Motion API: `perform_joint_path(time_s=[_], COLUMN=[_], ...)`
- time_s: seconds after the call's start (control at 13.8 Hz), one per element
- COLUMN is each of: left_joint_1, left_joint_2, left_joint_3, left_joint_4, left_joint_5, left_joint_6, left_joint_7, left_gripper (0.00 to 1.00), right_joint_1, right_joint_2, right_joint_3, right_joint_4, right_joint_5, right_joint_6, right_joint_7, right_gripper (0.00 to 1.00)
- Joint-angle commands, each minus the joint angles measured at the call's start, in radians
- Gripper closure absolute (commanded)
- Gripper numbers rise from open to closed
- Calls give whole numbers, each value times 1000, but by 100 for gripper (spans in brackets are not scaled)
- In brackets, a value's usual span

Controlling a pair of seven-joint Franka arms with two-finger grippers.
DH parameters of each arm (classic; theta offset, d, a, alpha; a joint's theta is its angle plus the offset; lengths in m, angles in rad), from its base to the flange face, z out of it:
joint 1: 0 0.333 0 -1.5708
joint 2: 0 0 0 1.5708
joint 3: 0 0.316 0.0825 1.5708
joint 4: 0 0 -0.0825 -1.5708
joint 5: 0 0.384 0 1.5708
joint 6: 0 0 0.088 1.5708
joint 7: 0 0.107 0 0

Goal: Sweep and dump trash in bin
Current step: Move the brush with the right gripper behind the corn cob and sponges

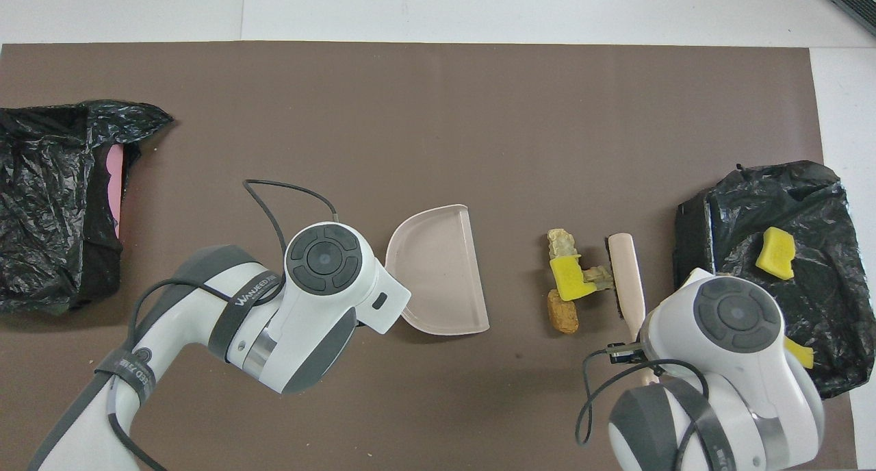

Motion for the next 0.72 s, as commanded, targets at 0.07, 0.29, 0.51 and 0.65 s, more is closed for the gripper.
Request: perform_joint_path(time_s=[0.07, 0.29, 0.51, 0.65], left_joint_1=[-20, -55, -58, -76], left_joint_2=[-35, -33, -38, -38], left_joint_3=[11, 11, 11, 13], left_joint_4=[-60, -78, -89, -94], left_joint_5=[18, 18, 18, 18], left_joint_6=[51, 46, 42, 46], left_joint_7=[-66, -69, -71, -71], left_gripper=[100, 100, 100, 100], right_joint_1=[-27, -27, 27, 73], right_joint_2=[43, 112, 144, 183], right_joint_3=[14, 14, 14, 14], right_joint_4=[-49, -44, -27, -8], right_joint_5=[-21, 15, 123, 231], right_joint_6=[82, 118, 153, 210], right_joint_7=[-84, -168, -165, -145], right_gripper=[100, 100, 100, 100])
